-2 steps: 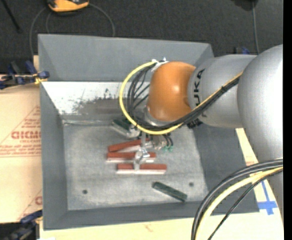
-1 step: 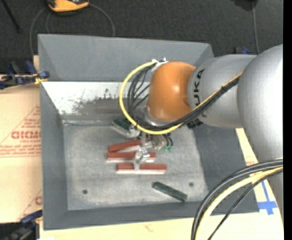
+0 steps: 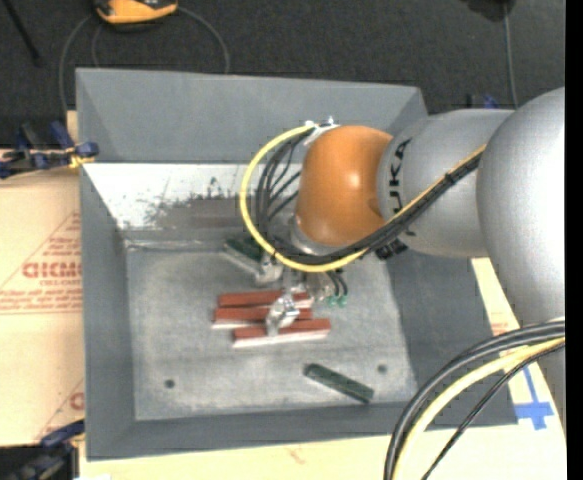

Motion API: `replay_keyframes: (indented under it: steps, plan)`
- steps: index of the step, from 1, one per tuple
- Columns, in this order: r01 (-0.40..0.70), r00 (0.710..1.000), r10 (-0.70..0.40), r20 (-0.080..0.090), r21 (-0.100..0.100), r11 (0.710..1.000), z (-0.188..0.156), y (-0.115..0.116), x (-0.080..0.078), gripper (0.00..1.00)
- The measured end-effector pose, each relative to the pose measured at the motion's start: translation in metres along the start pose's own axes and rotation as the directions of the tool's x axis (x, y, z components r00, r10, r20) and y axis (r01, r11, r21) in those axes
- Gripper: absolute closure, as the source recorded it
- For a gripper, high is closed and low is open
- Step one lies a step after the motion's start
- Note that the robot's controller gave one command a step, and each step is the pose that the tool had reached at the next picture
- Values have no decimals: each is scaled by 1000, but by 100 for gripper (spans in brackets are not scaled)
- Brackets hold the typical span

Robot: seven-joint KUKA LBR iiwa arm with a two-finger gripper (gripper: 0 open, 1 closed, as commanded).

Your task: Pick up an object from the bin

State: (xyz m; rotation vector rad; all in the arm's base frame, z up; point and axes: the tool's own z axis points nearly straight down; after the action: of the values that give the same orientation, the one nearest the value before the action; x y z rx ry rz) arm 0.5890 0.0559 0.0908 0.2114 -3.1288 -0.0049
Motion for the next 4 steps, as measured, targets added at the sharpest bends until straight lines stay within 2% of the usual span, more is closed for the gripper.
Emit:
replay_keyframes:
  steps: [1,2,3,4]
  plan:
    - [-1,1000,1,0,0,1000,0,0,0,100]
    - [5,1000,-5,4,2,1000,-30,-1,3,100]
    - [-3,1000,3,16,3,1000,-70,0,0,100]
    - [-12,1000,12,7,2,1000,-98,17,-6,100]
